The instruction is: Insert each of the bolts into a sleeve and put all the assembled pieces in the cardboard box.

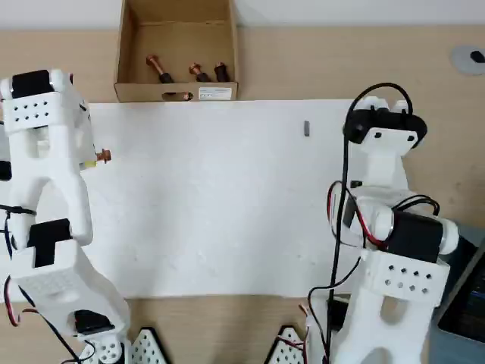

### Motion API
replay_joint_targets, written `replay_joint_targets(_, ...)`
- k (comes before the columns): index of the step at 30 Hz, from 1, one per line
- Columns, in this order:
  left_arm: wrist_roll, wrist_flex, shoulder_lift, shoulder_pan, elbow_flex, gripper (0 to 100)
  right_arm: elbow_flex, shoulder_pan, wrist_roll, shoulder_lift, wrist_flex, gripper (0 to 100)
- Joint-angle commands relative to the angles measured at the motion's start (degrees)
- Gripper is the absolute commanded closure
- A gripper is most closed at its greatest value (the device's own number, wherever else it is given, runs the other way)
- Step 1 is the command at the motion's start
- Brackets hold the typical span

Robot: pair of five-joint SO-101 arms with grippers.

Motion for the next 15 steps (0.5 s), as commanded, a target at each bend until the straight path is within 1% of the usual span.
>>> replay_joint_targets(1, 0.18, -0.09, -3.30, 0.00, -2.55, 96, -0.04, 0.13, 0.09, -1.19, -0.79, 98.7)
replay_joint_targets(5, 0.09, -0.09, -3.30, 0.18, -2.55, 79, -0.04, 0.13, 0.09, -1.19, -0.79, 98.7)
replay_joint_targets(7, 0.09, 0.00, -3.30, 0.88, -2.55, 73, -0.04, 0.22, 0.09, -1.27, -0.79, 98.7)
replay_joint_targets(9, 0.09, 0.18, -3.30, 1.49, -2.55, 71, 0.66, 0.22, 0.09, -1.36, -0.79, 98.7)
replay_joint_targets(13, 0.00, 0.18, -3.38, 2.02, -2.64, 71, 2.68, 0.48, 0.09, -1.36, -0.79, 98.7)
replay_joint_targets(15, -2.29, 0.18, -3.38, 1.85, -2.64, 71, 2.42, 0.57, 0.09, -1.45, -0.79, 98.7)
